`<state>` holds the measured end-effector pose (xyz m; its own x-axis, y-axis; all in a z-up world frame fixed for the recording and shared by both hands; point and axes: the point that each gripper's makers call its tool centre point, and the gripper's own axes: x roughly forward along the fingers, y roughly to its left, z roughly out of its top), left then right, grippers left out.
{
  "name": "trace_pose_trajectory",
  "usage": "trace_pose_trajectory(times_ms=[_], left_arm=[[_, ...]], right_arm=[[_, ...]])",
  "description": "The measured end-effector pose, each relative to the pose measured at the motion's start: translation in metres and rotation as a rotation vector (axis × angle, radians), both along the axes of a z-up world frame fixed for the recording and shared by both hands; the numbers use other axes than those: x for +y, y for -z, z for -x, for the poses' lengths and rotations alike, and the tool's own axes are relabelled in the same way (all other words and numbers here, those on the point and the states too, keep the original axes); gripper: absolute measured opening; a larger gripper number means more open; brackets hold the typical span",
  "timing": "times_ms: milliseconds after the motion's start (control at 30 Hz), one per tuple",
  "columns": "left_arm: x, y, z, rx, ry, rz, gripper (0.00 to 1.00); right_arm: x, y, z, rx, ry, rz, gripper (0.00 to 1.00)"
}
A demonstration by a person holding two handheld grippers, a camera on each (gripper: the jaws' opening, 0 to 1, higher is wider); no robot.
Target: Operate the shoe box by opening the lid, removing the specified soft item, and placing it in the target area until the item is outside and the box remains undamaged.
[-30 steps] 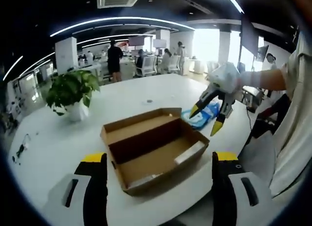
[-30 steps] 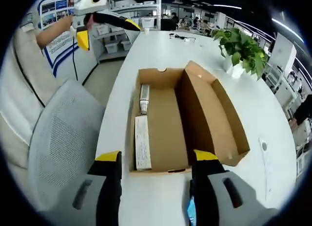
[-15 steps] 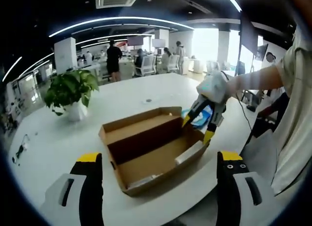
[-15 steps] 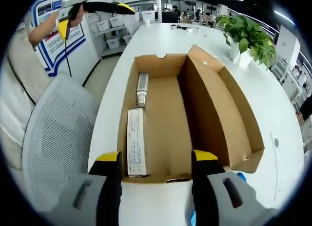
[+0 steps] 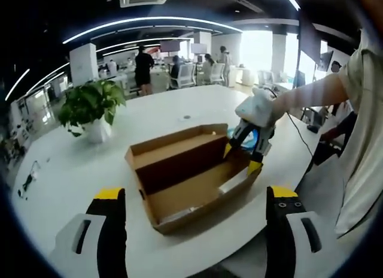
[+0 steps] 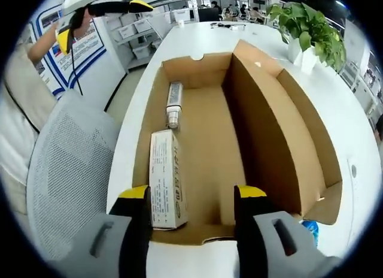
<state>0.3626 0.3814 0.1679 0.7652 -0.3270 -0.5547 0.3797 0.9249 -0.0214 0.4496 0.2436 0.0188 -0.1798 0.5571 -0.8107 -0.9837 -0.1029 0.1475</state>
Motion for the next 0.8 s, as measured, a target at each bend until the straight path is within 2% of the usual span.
trace_pose_trajectory(times_ms=[467,667,800], left_arm=[[0.004,0.003,0.004,-0.001,-0.016,0.003,1.0],[0.004,0.002,0.006,-0.003,-0.017,0.007,1.0],[0.001,0.002,0.007,-0.004,-0.008,0.005,1.0]], right_arm=[[-0.003,-0.003,-0.008,-0.034,0.0,-0.005,0.51],[-0.001,-0.001,0.003,-0.009,-0.019,-0.009,0.5],[0.004,0.002,0.007,-0.006,-0.02,-0.018,0.44]])
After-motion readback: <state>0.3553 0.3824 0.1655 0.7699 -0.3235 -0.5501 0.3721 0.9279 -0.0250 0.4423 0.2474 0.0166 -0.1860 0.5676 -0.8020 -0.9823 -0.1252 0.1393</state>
